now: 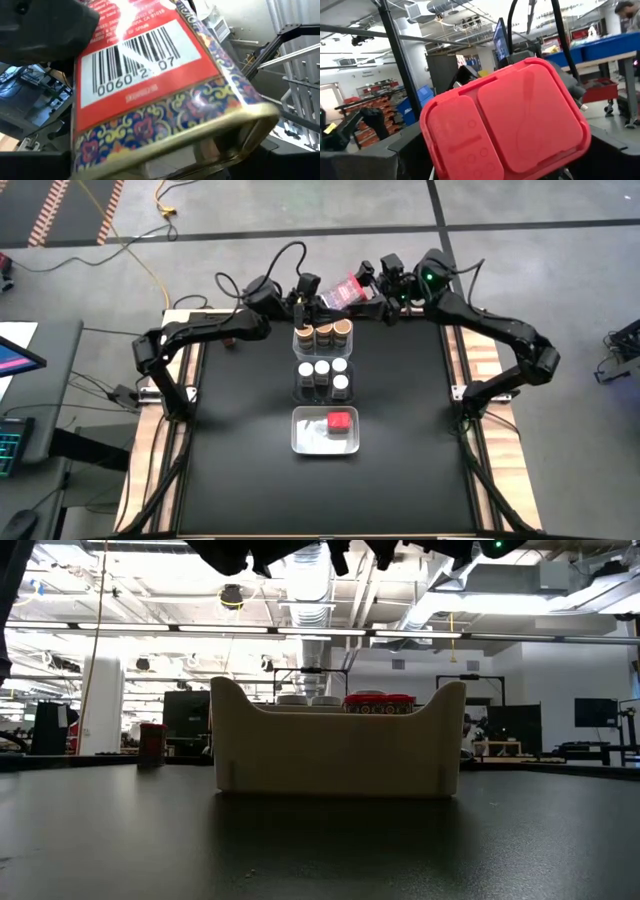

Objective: Sort spices by type
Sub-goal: Put the right red seasoning can into the white bin

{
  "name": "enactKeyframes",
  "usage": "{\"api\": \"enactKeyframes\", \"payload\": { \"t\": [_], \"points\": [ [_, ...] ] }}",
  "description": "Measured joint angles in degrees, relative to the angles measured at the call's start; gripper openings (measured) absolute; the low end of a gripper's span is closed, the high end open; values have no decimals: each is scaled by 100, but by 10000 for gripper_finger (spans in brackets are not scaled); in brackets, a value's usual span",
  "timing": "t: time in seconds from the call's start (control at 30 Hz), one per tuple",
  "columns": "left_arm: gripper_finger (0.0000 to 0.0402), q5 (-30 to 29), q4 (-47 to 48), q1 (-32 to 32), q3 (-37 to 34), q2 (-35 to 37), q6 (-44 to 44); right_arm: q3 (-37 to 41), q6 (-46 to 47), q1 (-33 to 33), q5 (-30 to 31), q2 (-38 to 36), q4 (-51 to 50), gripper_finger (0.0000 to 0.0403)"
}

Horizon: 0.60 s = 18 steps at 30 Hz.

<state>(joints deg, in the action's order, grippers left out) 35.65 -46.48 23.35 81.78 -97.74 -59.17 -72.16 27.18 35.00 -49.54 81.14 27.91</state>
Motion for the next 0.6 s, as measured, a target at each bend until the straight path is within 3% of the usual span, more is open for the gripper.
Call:
{"api": "enactKeyframes", "payload": {
  "t": [0.6],
  "points": [
    [242,563,213,90,-4,-4,570,2,-287,125,-152,-256,-865,384]
  ]
}}
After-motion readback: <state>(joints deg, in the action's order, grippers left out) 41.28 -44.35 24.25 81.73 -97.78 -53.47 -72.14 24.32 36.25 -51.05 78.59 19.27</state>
